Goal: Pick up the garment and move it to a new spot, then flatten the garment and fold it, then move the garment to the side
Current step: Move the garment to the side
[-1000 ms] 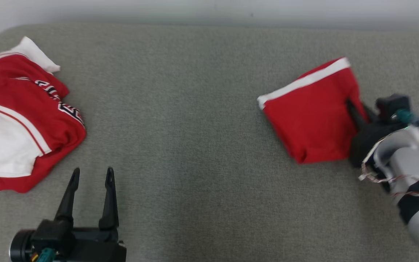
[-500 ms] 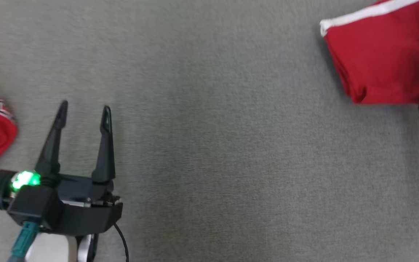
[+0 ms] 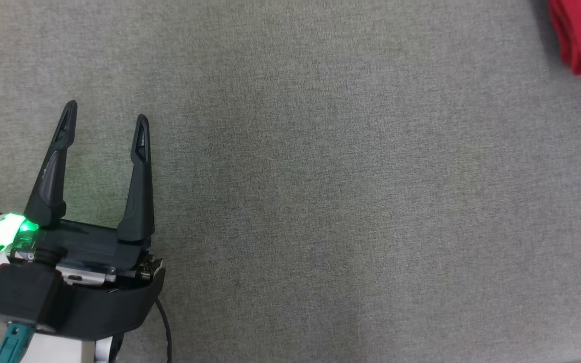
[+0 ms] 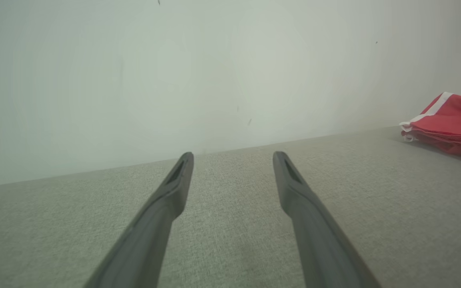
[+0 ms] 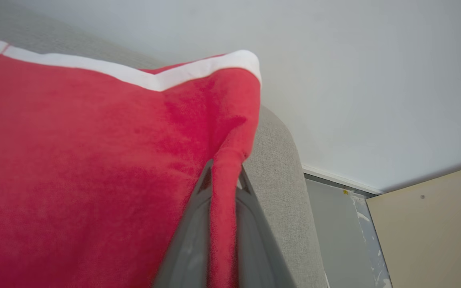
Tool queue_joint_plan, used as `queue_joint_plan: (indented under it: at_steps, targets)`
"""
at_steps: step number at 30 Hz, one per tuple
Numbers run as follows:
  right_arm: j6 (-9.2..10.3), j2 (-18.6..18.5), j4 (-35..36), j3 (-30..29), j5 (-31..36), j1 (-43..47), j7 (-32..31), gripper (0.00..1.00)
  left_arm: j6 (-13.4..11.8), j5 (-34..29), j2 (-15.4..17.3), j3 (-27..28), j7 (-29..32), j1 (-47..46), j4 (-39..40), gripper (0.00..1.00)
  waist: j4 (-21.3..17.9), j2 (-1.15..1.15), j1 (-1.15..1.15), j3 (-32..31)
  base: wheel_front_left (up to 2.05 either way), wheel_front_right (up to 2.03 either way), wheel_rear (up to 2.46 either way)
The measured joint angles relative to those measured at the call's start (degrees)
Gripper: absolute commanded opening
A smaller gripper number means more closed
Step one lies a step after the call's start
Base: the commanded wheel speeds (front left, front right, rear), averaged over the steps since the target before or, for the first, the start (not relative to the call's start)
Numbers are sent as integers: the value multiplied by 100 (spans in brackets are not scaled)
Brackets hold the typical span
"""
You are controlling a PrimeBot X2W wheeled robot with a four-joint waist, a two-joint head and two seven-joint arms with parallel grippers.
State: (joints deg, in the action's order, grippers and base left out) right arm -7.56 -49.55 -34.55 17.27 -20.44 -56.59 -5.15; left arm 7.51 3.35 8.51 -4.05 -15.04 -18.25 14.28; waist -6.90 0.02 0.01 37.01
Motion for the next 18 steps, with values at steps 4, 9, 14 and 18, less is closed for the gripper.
queue_joint_plan:
  at_steps: [4, 9, 14, 18]
  targets:
    - [0, -82, -56, -123, 69, -156, -129, 0, 0, 2, 14, -3, 0, 3, 52, 100, -8, 0, 0, 113, 0, 0, 0]
    - [0, -120, -186, -215, 281, -338, -238, 0, 0, 1, 41, -12, 0, 3, 92, 100, 43, -1, -1, 171, 0, 0, 0]
    - [0, -41, -413, -337, 402, -389, -370, 100, -1, 2, 33, 20, 0, 5, 68, 100, 58, -1, -1, 188, 0, 0, 0]
    - [0, 75, -415, -391, 591, -370, -174, 100, -20, 2, 1, 44, 0, 22, 21, 100, 52, -1, -1, 78, 0, 0, 0]
